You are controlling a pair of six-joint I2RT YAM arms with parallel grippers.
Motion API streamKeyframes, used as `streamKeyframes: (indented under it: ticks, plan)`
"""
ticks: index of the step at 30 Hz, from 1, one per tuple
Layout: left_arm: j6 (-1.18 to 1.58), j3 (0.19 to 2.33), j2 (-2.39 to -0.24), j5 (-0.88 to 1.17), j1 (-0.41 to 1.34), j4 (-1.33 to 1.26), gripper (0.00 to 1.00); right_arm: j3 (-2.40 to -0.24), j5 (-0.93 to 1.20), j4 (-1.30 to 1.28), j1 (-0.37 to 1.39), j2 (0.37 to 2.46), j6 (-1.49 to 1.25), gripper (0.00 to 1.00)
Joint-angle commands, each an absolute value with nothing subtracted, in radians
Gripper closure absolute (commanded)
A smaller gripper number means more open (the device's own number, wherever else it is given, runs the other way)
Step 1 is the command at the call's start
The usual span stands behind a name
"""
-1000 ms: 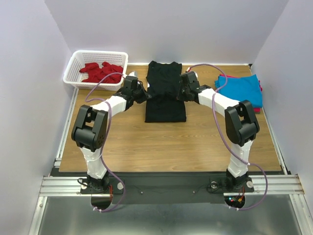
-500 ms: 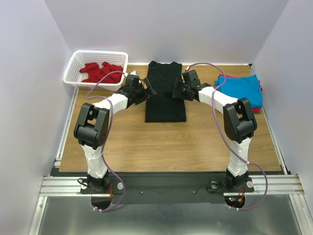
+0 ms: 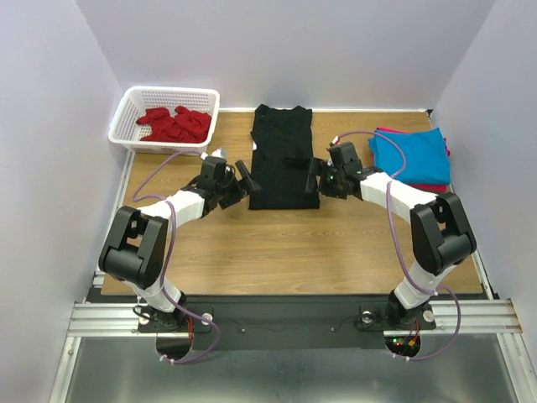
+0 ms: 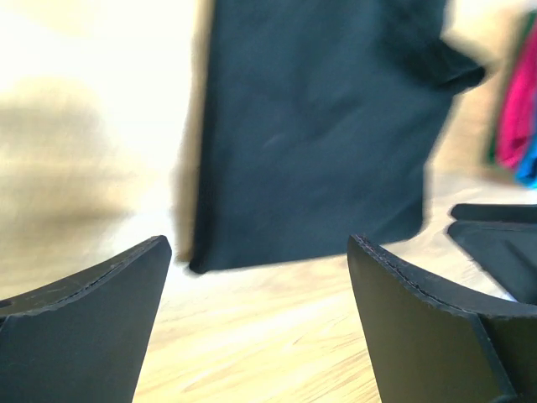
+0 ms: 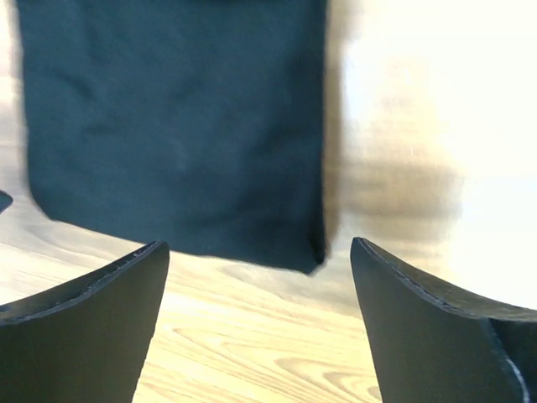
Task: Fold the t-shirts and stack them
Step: Fold the tshirt
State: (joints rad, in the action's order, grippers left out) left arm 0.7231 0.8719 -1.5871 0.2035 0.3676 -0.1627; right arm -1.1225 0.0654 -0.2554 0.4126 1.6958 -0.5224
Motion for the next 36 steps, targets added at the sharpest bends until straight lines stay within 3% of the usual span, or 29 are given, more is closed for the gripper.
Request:
streamKeyframes:
  ticks: [1, 4, 6, 8, 15, 19, 22, 24, 25, 27, 32, 36]
  plan:
    - [0.755, 0.790, -1.554, 0.236, 0.374, -0.245, 0.02, -1.051, 0.121, -0.227, 0.408, 1.671, -0.577, 0.08]
    - [0.765, 0.776, -1.575, 0.242, 0.377, -0.262, 0.03, -1.020, 0.110, -0.207, 0.408, 1.687, -0.607, 0.14]
    - [0.768, 0.782, -1.591, 0.238, 0.379, -0.270, 0.10, -1.019, 0.109, -0.186, 0.408, 1.703, -0.624, 0.17]
    - [0.767, 0.791, -1.624, 0.245, 0.382, -0.275, 0.12, -1.023, 0.109, -0.166, 0.410, 1.730, -0.634, 0.30]
    - [0.767, 0.818, -1.703, 0.226, 0.393, -0.273, 0.35, -1.022, 0.109, -0.123, 0.408, 1.775, -0.661, 0.36]
    - [0.769, 0.819, -1.721, 0.201, 0.402, -0.272, 0.42, -1.016, 0.092, -0.118, 0.408, 1.789, -0.663, 0.40]
    - [0.765, 0.825, -1.747, 0.199, 0.411, -0.268, 0.52, -1.005, 0.098, -0.118, 0.408, 1.799, -0.669, 0.55]
    - [0.764, 0.828, -1.758, 0.198, 0.414, -0.270, 0.59, -0.994, 0.110, -0.112, 0.408, 1.801, -0.670, 0.61]
    - [0.762, 0.834, -1.770, 0.192, 0.414, -0.270, 0.64, -0.989, 0.112, -0.109, 0.408, 1.799, -0.670, 0.64]
    - [0.759, 0.841, -1.784, 0.189, 0.414, -0.268, 1.00, -0.983, 0.107, -0.109, 0.408, 1.799, -0.669, 0.70]
    - [0.749, 0.752, -1.745, 0.207, 0.419, -0.310, 1.00, -0.944, 0.170, -0.110, 0.408, 1.744, -0.641, 0.81]
    - [0.781, 0.643, -1.597, 0.190, 0.466, -0.353, 1.00, -0.830, 0.186, -0.130, 0.408, 1.611, -0.627, 0.82]
